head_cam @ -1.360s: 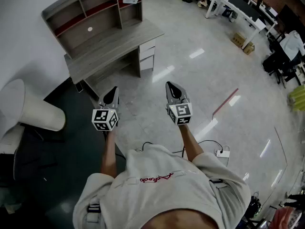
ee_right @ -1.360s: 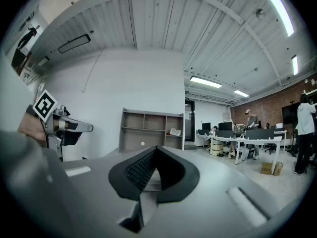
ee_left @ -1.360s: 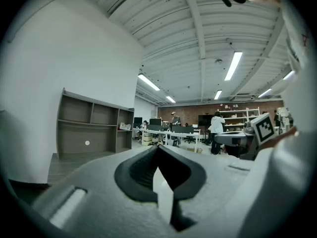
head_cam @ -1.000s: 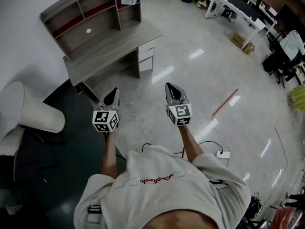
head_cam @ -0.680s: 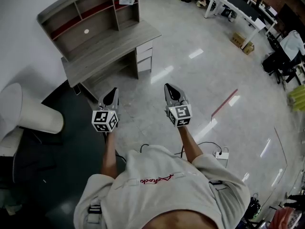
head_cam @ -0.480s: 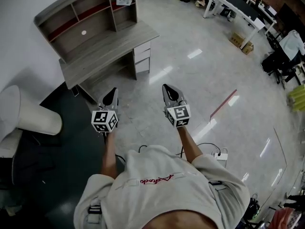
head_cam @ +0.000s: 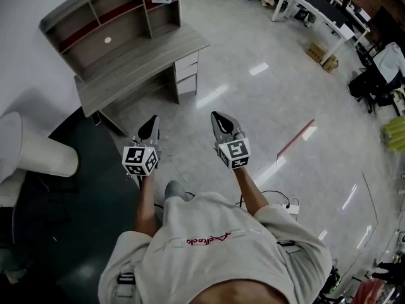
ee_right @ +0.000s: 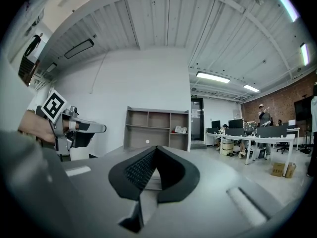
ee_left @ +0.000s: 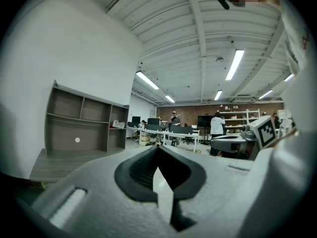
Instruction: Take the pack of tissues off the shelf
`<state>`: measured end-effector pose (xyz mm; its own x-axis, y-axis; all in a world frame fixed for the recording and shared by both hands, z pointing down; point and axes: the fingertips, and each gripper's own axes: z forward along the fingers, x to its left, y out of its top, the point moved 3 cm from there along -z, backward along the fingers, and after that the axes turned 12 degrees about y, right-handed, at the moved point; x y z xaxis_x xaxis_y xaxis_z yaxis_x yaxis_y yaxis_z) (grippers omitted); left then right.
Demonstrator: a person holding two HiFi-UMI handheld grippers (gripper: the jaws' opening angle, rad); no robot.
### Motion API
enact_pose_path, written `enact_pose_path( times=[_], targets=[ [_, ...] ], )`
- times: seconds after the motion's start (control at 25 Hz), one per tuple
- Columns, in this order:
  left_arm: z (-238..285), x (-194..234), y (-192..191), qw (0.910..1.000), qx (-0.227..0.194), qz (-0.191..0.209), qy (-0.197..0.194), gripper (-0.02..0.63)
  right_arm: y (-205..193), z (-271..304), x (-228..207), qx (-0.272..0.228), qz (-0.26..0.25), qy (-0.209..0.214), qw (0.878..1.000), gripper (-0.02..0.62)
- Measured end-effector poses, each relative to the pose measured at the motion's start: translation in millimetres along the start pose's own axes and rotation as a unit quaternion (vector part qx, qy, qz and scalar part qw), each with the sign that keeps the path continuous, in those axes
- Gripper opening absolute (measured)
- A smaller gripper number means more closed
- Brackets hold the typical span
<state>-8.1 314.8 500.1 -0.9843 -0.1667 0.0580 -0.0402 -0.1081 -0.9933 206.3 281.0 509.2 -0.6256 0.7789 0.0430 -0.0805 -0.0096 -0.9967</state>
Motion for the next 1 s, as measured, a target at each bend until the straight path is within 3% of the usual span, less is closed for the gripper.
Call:
enact_pose_path(
  times=[0.44,1.0],
  targets=[
    [56,27,-4,0.9999,0.002,0.003,-0.010,-0.002,-11,47,-29,0.006,0.002,-0.002,1.000,0.006],
    [211,118,31,0.9989,-0.008,-0.014,-0.044,-0.002,24,199,-107,0.010,-0.021,-0.027,0.999,0.006]
  ],
)
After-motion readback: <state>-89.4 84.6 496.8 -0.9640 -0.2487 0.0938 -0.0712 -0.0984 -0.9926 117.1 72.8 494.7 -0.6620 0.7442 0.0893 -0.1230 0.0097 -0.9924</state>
